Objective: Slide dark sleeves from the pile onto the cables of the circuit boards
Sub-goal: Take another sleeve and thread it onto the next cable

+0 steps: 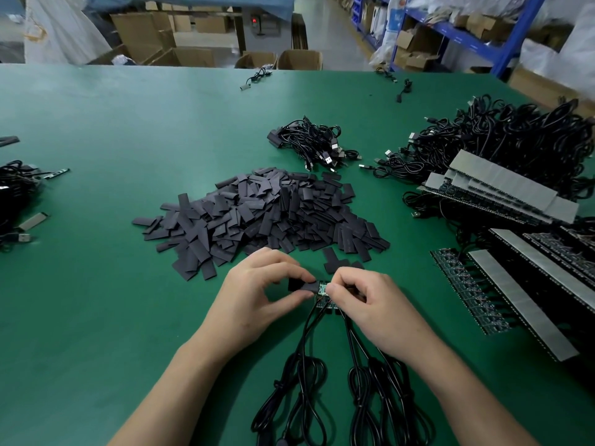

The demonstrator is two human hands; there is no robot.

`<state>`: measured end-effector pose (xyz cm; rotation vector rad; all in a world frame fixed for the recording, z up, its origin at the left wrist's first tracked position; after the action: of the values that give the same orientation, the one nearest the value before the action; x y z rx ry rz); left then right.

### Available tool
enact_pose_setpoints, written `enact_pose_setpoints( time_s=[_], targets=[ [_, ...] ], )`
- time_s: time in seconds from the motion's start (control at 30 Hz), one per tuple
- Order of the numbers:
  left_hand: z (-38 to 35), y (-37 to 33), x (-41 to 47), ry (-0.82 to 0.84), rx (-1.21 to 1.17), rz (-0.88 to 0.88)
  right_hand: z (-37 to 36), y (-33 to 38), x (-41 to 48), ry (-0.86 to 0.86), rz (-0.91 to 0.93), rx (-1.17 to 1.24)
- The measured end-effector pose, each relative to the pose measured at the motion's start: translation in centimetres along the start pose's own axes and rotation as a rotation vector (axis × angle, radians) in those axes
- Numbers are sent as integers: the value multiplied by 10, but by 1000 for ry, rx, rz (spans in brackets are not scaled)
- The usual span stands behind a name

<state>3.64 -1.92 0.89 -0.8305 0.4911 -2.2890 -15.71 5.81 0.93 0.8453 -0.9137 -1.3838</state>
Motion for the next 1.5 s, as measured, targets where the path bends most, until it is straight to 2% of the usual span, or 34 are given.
enact_pose_setpoints(
  time_s=[0.17,0.4,0.57,0.83,1.03,1.4,1.5],
  targets=[
    [-3,-7,1,-1,50,-106,-1,-3,-1,28,-6,-18],
    [4,-2,1,-38,51,-27,2,4,-2,6,22,39],
    [4,-3,1,-75,45,3,7,-2,-2,-66,-7,-90],
    [2,-7,0,-134,72,-27,10,0,-2,-59,-48,42],
    [0,-7,-1,-113,79,-63,7,0,-2,-68,-45,51],
    [-1,-6,0,-125,61,-53,4,-5,1,-24,-62,143],
    [-2,-7,-1,-145,-6,-25,4,-8,1,-3,-82,197]
  ],
)
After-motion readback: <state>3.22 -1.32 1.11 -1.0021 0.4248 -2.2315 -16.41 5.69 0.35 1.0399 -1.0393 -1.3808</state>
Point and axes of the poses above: each hand's wrist, its own x-axis towards the middle knuckle, its own z-axis out of the back of the hand, y = z × x, the point moved 2 cm from there along x, towards the middle knuckle, and after that the axes turned 8 degrees about x, right-handed, at the moved point
